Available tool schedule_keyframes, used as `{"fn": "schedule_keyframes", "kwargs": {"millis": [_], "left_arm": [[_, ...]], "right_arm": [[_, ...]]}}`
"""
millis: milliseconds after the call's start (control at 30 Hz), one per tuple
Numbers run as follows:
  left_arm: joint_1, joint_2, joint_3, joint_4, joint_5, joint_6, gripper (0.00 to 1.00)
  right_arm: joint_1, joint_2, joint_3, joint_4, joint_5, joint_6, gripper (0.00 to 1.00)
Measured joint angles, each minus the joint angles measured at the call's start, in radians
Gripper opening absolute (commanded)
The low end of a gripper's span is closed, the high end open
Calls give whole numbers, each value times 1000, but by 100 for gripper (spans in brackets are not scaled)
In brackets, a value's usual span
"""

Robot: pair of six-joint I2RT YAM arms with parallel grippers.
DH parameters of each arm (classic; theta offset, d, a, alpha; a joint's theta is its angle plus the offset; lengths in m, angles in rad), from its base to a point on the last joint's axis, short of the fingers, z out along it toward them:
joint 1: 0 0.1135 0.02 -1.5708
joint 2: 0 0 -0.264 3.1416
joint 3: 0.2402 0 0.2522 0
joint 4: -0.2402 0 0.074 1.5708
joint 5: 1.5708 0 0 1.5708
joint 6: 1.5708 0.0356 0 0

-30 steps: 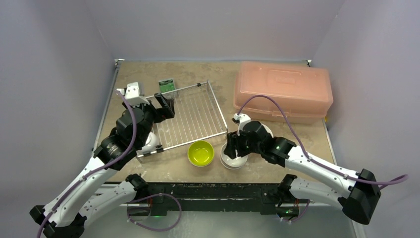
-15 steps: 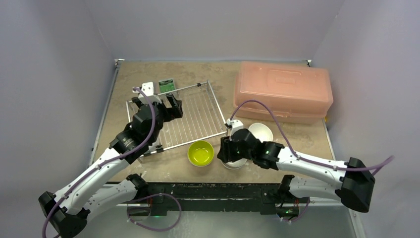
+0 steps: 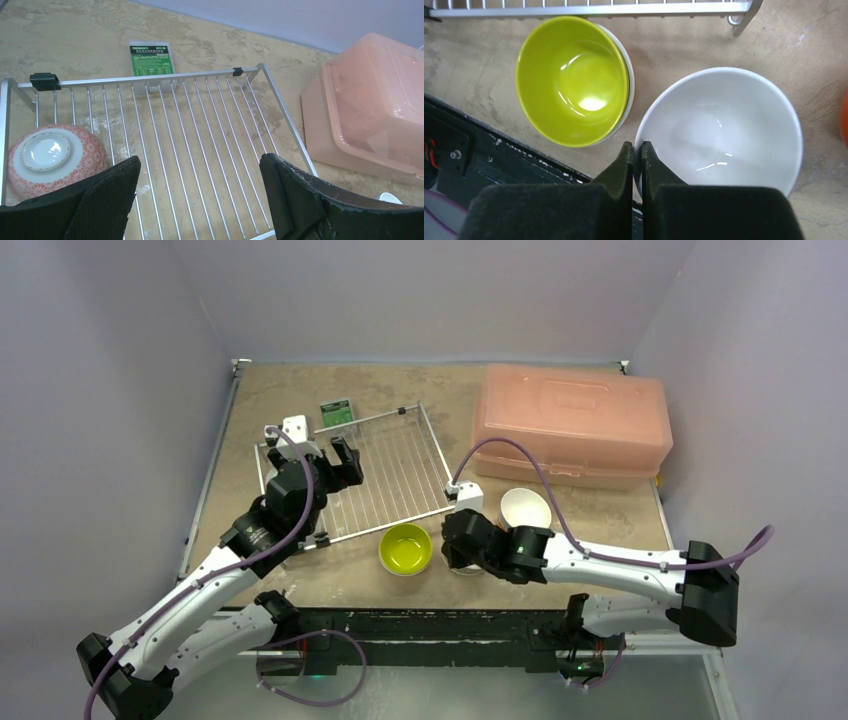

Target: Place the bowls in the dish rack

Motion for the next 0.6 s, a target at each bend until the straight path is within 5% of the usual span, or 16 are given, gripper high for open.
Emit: {"fn": "schedule_keyframes", "kwargs": {"millis": [433,600], "left_arm": [[0,-1,29,-105,-72,-35,88],[0,-17,41,-148,-79,-60,88]], "right_arm": [[31,7,101,-103,68,27,0],[48,-122,111,-66,55,-16,0]]}}
